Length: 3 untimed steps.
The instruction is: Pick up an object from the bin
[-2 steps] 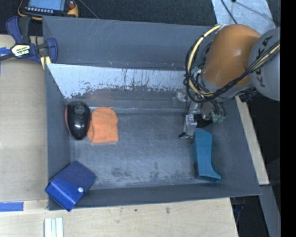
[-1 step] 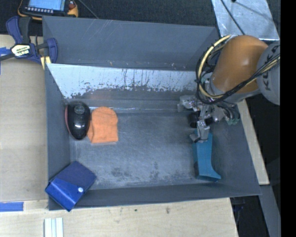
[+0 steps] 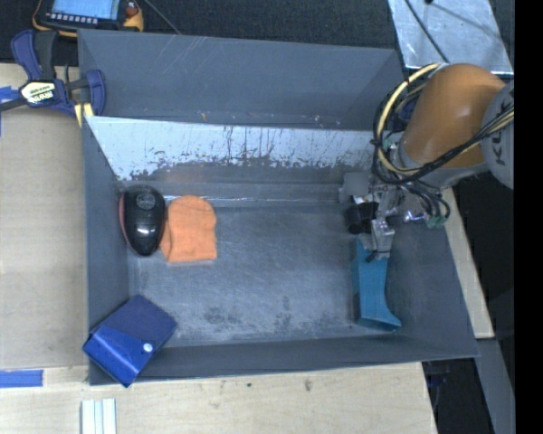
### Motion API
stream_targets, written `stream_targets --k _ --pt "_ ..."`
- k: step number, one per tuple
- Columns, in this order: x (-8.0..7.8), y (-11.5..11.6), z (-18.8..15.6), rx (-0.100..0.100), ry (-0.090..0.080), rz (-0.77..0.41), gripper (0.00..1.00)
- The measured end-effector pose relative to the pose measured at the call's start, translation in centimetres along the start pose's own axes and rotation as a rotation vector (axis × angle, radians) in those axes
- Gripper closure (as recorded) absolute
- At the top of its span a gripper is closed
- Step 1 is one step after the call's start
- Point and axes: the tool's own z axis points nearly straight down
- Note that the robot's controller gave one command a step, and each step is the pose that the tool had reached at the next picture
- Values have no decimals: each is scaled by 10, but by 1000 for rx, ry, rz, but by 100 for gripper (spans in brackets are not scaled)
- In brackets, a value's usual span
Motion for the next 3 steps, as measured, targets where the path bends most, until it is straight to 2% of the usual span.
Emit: stream_targets --k 1,2,3 --pt "-2 -13 -7 1 -3 42 0" --pt "-1 -27 11 5 0 -109 0" --pt "26 -18 7 41 -67 -565 100"
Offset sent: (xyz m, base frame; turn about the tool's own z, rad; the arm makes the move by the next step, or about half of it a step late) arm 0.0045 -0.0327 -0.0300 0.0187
